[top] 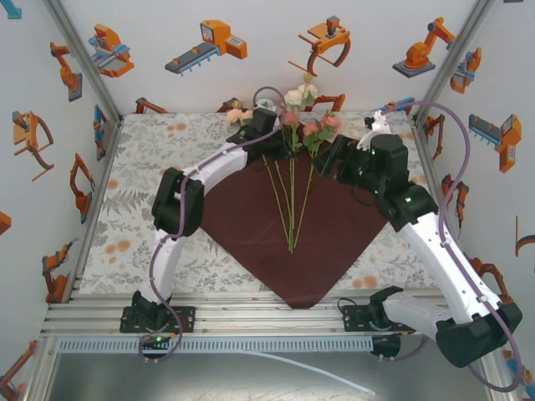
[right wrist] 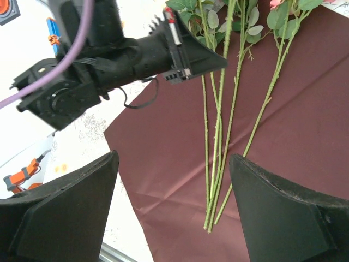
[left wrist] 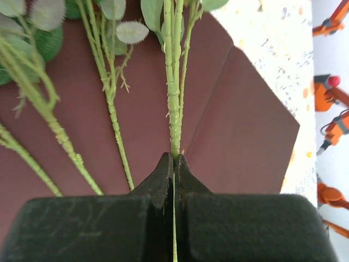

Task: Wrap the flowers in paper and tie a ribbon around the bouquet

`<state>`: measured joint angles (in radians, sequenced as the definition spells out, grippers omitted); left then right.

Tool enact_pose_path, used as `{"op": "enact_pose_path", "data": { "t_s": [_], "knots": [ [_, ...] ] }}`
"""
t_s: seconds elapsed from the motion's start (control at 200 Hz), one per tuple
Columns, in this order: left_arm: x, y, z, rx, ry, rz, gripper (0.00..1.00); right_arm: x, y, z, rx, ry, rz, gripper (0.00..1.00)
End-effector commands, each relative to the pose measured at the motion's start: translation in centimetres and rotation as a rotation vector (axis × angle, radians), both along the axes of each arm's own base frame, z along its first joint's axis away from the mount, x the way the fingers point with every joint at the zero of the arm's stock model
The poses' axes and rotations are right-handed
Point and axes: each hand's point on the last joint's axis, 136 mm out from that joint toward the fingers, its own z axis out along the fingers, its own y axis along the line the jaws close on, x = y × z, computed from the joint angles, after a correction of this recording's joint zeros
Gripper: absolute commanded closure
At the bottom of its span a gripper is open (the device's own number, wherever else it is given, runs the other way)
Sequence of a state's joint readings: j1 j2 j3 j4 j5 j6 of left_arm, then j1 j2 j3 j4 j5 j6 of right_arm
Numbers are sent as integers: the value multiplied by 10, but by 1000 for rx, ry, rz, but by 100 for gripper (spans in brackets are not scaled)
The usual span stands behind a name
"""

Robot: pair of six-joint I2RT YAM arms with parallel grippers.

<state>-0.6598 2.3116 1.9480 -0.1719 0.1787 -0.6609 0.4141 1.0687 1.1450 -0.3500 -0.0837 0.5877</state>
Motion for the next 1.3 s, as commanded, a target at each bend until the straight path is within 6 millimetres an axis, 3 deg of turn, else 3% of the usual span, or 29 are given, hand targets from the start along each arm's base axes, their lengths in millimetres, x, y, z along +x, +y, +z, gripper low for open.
{"op": "enact_pose_path", "data": {
  "t_s": [0.0, 0.295, 0.345, 0.506, 0.616, 0.716, 0.871, 1.006, 1.162, 1.297],
  "knots": [
    [-4, -8, -13, 31, 12, -49, 100, -4, -4, 4, 4, -15, -20, 26],
    [2, -14, -41, 24, 61, -33, 100, -3, -4, 9, -13, -17, -14, 26],
    [4, -15, -41, 14, 65, -28, 93, -4, -4, 10, -22, -17, -8, 26],
    [8, -20, -25, -14, 50, -27, 72, -6, -6, 10, -32, -21, -10, 26],
    [8, -16, -7, -22, 31, -20, 68, -7, -6, 9, -33, -22, -12, 26],
    [7, -7, 22, -27, -1, -9, 67, -10, -9, 9, -30, -20, -19, 26],
    [1, 32, 77, -63, -59, 76, 65, -19, -21, -8, -25, 68, -83, 27],
    [-19, 93, 105, -105, -33, 224, 63, -37, -35, -40, -42, 236, -149, 27],
    [-72, 175, 93, -73, 111, 441, 62, -67, -65, -90, -115, 440, -284, 27],
    [-135, 213, 64, -36, 297, 547, 61, -83, -70, -126, -135, 526, -291, 26]
  ]
}}
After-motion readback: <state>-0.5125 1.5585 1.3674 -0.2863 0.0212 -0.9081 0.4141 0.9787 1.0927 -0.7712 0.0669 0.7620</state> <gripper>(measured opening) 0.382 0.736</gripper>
